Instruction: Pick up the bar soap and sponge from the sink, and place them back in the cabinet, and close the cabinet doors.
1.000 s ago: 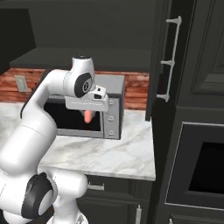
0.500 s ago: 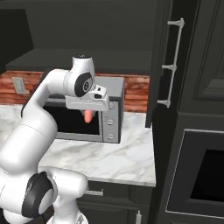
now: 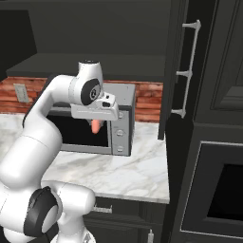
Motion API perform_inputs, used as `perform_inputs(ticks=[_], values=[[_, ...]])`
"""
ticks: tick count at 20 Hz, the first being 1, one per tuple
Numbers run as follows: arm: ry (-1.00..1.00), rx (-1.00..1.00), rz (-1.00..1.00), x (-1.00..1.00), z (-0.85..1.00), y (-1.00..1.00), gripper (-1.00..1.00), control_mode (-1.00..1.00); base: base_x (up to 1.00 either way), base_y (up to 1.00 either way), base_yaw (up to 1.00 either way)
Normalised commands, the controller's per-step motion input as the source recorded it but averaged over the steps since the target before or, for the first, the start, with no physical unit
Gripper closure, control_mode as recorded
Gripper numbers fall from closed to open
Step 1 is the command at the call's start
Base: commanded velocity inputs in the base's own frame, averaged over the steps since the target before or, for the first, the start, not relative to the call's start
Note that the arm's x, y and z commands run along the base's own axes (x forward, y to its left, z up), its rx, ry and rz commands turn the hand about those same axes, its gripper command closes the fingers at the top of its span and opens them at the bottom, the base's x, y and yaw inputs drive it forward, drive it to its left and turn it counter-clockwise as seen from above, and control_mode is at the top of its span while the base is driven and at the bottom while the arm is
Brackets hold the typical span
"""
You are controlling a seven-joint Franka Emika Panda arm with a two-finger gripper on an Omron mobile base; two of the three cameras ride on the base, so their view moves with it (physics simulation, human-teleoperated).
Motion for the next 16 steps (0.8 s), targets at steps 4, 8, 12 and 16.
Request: perform_inputs(ticks=[4,8,12,16], values=[[0.0,0.0,0.0,0.0,0.0,0.0,1.0,1.0,0.14,0.0,0.02],[0.0,0.0,0.0,0.0,0.0,0.0,1.0,1.0,0.24,0.0,0.08],[0.0,0.0,0.0,0.0,0.0,0.0,1.0,1.0,0.13,0.0,0.1],[0.0,0.0,0.0,0.0,0.0,0.0,1.0,1.0,0.01,0.0,0.03]])
